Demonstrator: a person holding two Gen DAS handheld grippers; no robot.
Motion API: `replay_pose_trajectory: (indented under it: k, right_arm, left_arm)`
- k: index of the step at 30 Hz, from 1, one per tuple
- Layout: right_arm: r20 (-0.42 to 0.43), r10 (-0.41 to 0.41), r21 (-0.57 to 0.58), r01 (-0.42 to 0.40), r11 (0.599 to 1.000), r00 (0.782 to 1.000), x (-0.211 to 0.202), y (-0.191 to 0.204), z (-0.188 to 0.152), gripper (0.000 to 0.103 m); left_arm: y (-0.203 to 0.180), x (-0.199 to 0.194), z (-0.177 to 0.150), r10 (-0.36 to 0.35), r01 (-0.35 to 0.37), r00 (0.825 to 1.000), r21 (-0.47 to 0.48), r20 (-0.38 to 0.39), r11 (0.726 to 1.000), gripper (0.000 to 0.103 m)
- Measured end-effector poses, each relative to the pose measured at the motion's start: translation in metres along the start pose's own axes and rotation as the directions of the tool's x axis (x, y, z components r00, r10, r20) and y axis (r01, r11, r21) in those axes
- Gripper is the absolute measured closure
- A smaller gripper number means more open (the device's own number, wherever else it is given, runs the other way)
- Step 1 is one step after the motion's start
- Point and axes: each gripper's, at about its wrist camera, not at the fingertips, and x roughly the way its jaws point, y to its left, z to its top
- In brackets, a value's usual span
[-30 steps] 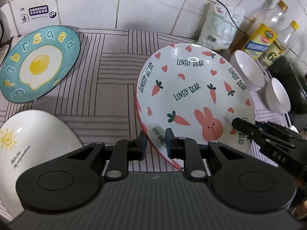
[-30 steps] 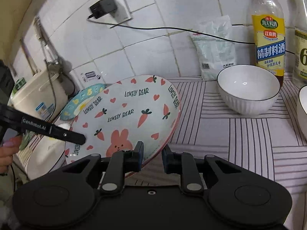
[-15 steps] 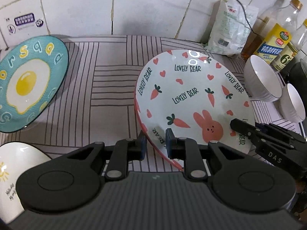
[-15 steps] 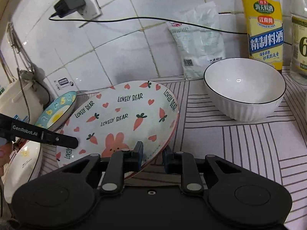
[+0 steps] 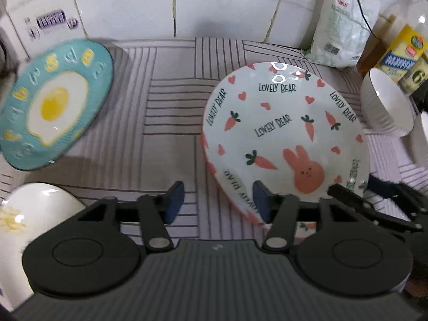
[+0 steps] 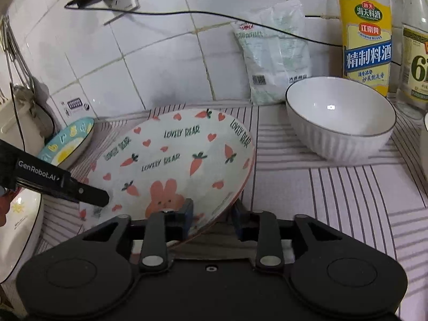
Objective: Organize plates and bowls
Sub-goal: 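Lower the bunny plate onto the cloth and open both grippers, then move both grippers to the white sun plate rim and grasp it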
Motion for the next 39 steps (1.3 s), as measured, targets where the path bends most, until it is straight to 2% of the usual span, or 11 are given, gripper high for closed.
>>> replay_pose_trajectory:
  k: [1,3,6,8,14,18,24,33,39]
  right_arm:
    - [-0.006,-0.004,0.0,0.004,1.0,1.0,-0.004,0.002,-0.001,0.035]
    - [0.002,-0.023,-0.008,0.023,1.0,1.0,-0.013,0.006,-0.003,0.033]
    - [0.001,-0.052,-0.009,0.052,0.999,0.999,-0.027,0.01,-0.001,0.026]
    - [0.013,-0.051,-0.005,0.051,0.999,0.999,-0.038,0.012,0.0,0.017]
    - [0.044,-0.048,0.011,0.048,0.999,0.998,-0.075,0.021,0.006,0.014]
    - [0.078,-0.037,0.059,0.033,0.998,0.996,-0.103,0.031,0.0,0.013]
    - [0.11,-0.016,0.087,0.006,0.996,0.994,-0.137,0.048,-0.011,0.013]
    - [0.122,0.074,-0.037,-0.07,0.997,0.99,-0.183,0.09,-0.01,0.013]
    - [0.116,0.1,-0.123,-0.085,0.989,0.988,-0.196,0.116,-0.016,0.013]
  left_arm:
    - [0.0,-0.004,-0.001,0.004,-0.004,1.0,0.004,-0.005,1.0,0.047]
    - [0.002,-0.013,-0.004,0.006,-0.006,1.0,-0.005,-0.001,1.0,0.043]
    - [0.002,-0.03,-0.009,0.016,-0.016,1.0,0.008,0.024,1.0,0.037]
    - [0.0,-0.041,-0.013,0.014,-0.015,0.999,0.021,0.034,1.0,0.034]
    - [0.0,-0.074,-0.026,-0.029,0.029,0.998,0.01,0.055,1.0,0.025]
    - [0.001,-0.1,-0.041,-0.052,0.051,0.997,0.011,0.053,0.999,0.024]
    - [0.001,-0.135,-0.064,-0.046,0.044,0.996,0.03,0.073,0.999,0.021]
    - [0.007,-0.168,-0.096,-0.074,0.072,0.992,0.021,0.098,0.997,0.018]
    - [0.016,-0.175,-0.114,-0.036,0.032,0.994,0.046,0.099,0.998,0.017]
